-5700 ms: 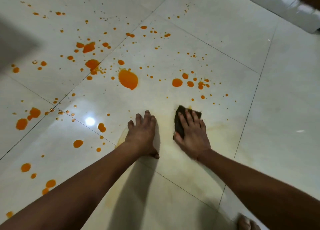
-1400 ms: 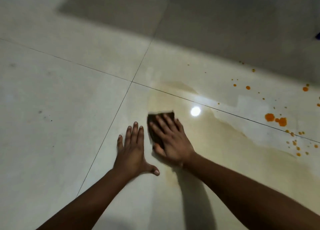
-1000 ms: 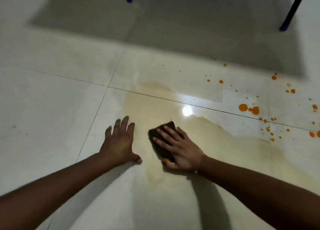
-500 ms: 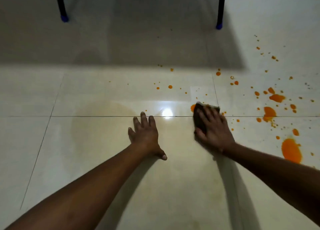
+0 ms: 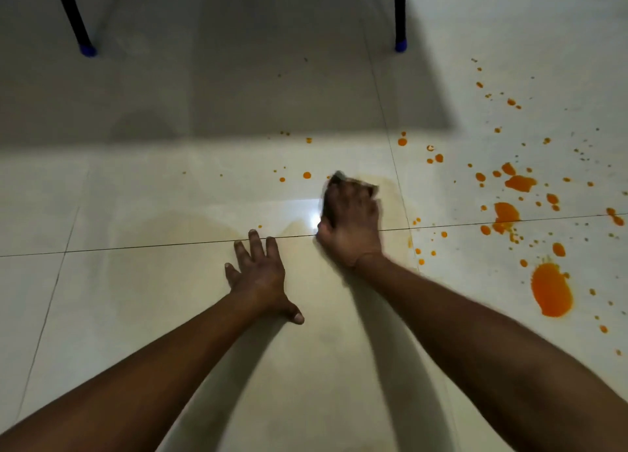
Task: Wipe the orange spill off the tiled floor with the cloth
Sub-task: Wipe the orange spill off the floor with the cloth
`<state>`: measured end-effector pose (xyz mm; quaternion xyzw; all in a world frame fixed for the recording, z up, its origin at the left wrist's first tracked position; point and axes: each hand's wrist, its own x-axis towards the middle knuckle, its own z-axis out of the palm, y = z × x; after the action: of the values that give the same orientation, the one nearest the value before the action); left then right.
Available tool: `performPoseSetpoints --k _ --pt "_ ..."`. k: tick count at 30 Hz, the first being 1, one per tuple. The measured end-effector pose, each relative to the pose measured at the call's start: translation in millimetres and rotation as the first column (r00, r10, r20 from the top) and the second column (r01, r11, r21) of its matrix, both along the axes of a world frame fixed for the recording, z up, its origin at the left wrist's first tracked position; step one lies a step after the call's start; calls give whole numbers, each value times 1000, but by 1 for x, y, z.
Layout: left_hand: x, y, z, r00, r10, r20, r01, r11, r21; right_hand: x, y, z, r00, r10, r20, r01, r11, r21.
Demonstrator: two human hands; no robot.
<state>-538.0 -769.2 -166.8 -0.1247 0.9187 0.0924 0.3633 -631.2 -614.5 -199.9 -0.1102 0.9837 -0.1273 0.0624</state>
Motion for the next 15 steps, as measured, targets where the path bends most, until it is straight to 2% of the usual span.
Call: performPoseSetpoints --k 2,4,6,8,9,10,11,13,15 --pt "2 -3 2 1000 3 -19 -2 1000 14 62 3 -2 953 302 9 -301 953 -37" --pt "3 -4 2 1000 2 -23 -2 1000 22 104 44 -2 891 453 17 -452 891 -50" --pt "3 -3 3 1000 4 -21 -4 1000 18 75 67 -10 927 376 8 -376 926 -33" --pt "0 -1 3 1000 9 -16 -9 1000 0 18 50 -5 996 87 -3 -87 996 -4" --pt "-1 0 2 1000 12 -9 -12 1000 -4 2 35 -2 1000 -21 18 21 1000 13" --pt "0 1 3 1000 11 1 -11 1000 -5 5 24 1 999 -40 30 39 999 18" --pt "1 1 3 1000 7 -1 -7 1000 -5 21 22 0 1000 20 21 -20 1000 12" --pt "5 1 6 998 -37 -58 36 999 -20 79 52 -3 969 247 24 -247 969 5" --pt "8 6 11 967 -198 -159 191 980 -61 101 108 -1 959 284 8 -284 959 -24"
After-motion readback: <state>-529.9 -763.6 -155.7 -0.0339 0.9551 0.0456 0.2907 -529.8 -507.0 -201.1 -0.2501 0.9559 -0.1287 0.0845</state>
